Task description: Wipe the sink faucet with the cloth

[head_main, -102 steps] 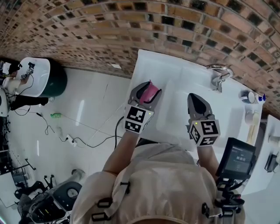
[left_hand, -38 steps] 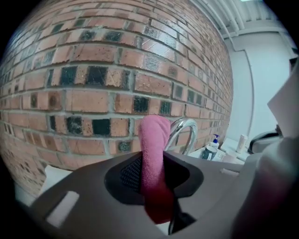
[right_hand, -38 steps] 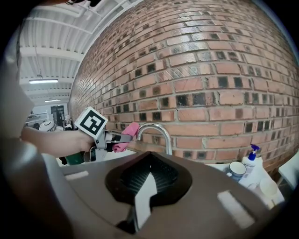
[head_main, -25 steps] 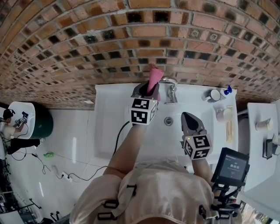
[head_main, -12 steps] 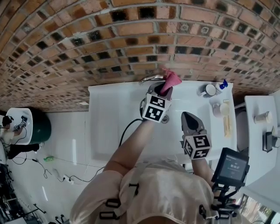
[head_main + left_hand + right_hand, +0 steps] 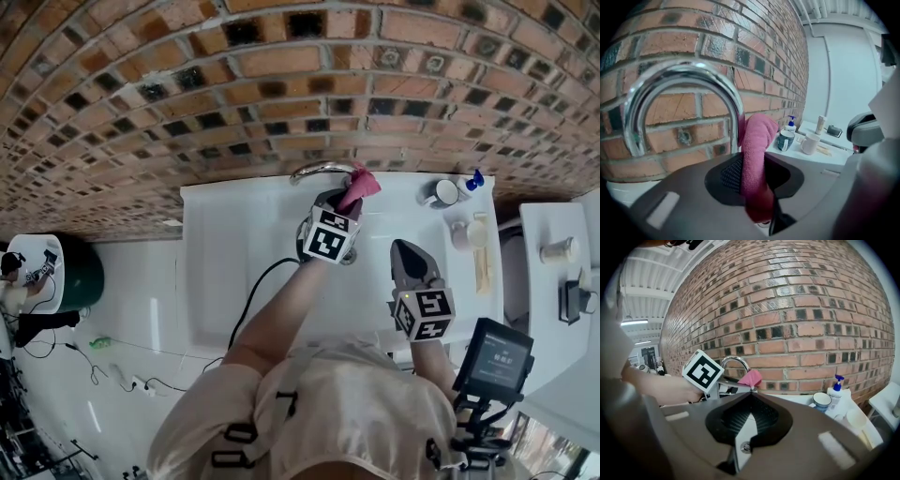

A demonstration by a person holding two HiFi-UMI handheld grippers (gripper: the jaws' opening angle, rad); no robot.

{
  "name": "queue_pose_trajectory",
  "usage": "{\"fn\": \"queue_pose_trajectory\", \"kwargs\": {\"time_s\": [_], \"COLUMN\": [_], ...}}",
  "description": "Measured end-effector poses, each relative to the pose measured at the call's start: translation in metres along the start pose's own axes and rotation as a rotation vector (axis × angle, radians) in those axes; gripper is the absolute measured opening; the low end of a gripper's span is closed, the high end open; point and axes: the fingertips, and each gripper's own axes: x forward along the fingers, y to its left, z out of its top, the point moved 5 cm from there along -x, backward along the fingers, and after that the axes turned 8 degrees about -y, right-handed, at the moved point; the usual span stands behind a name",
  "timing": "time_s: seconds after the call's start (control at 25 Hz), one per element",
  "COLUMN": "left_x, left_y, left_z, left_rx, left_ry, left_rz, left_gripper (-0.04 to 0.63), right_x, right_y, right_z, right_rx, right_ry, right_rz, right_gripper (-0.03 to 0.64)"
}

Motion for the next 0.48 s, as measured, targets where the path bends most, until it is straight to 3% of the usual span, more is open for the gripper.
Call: {"fn": "queue_pose_trajectory", "kwargs": {"time_s": [0.28, 0.48], "left_x": [-0.066, -0.115], "left_y": [-0.002, 0.042], "left_z": [0.066, 0.076], "left_rx": [-0.057, -0.085], "left_ry": [-0.220, -0.300], "left_rz": [-0.017, 0.133], "left_gripper": [0.101, 0.101], "right_x": [0.008, 0.017], "right_y": [0.018, 0.042], "right_z": [0.001, 0.002], "right_rx": [-0.015, -0.032], "right_ry": [0.003, 0.003], "right_rz": [0.048, 0.107], "right_gripper": [-0.012, -0.012]}}
